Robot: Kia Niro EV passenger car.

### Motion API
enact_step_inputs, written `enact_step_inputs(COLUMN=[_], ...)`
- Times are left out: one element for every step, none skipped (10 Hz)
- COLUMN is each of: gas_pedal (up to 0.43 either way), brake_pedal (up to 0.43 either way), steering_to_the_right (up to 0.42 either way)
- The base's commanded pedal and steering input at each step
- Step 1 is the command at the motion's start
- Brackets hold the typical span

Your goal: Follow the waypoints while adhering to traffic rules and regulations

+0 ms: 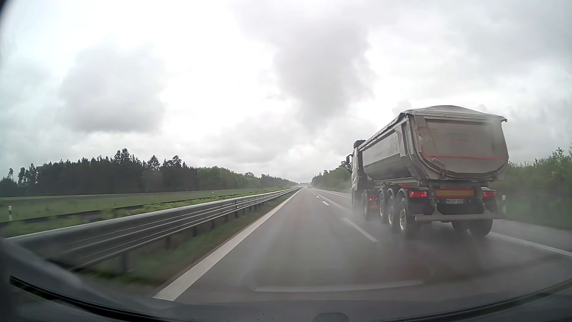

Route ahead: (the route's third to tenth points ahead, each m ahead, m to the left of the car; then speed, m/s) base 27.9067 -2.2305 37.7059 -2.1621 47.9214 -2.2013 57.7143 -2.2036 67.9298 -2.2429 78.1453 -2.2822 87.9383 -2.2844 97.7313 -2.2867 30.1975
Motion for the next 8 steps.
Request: enact_step_inputs(gas_pedal=[0.287,0.287,0.287,0.287,0.287,0.287,0.287,0.287], brake_pedal=[0.000,0.000,0.000,0.000,0.000,0.000,0.000,0.000], steering_to_the_right=[-0.001,-0.002,-0.002,-0.002,-0.002,-0.002,-0.002,-0.002])
